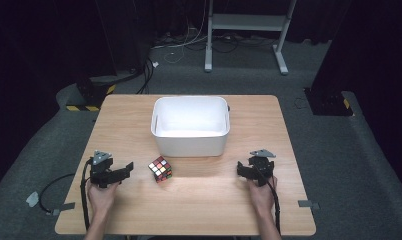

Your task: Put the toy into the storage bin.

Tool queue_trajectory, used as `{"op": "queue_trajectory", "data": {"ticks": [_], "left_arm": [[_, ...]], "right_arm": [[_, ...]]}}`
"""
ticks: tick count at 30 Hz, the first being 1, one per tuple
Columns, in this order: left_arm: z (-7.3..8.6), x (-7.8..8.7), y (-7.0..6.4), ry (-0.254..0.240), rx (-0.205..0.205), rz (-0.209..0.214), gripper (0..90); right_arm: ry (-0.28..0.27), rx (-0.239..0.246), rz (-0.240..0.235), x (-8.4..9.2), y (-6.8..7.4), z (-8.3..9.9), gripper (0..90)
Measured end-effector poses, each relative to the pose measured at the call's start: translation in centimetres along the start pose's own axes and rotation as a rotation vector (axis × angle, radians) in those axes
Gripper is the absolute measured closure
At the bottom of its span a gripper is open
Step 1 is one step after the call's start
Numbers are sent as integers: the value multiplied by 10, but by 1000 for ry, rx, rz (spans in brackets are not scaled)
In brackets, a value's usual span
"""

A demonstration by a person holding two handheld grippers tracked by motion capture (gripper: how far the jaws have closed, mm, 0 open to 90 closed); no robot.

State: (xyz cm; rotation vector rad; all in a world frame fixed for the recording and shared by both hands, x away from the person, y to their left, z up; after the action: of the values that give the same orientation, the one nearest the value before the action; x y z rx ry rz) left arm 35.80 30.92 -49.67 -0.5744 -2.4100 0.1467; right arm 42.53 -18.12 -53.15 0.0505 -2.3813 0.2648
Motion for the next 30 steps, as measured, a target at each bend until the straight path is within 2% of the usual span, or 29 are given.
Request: {"op": "queue_trajectory", "data": {"ticks": [5, 15, 24, 30], "left_arm": [[5, 6, -1, -7, 10, 18, 141], [6, 21, -8, -31, -1, 34, 138], [7, 22, -14, -21, -18, 37, 138], [7, 24, -23, -34, -34, 52, 136]], "right_arm": [[2, -3, -1, 0, 0, 0, 166], [0, 0, -3, 0, 1, 0, 168], [-2, 7, -7, 1, 1, 1, 170], [-2, 8, -6, 1, 1, 1, 170]]}}
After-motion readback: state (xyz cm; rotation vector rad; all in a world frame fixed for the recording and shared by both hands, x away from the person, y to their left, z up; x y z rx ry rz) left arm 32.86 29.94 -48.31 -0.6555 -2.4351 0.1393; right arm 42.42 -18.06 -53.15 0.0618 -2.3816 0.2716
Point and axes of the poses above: each handheld gripper's, and its own axes: x roughly backward along the jaws, z roughly out of its underside, y roughly to its left, the point moved 1 cm from there along -x, roughly forward along the jaws, and after that the axes turned 13 degrees about z, right-handed, at the moved point
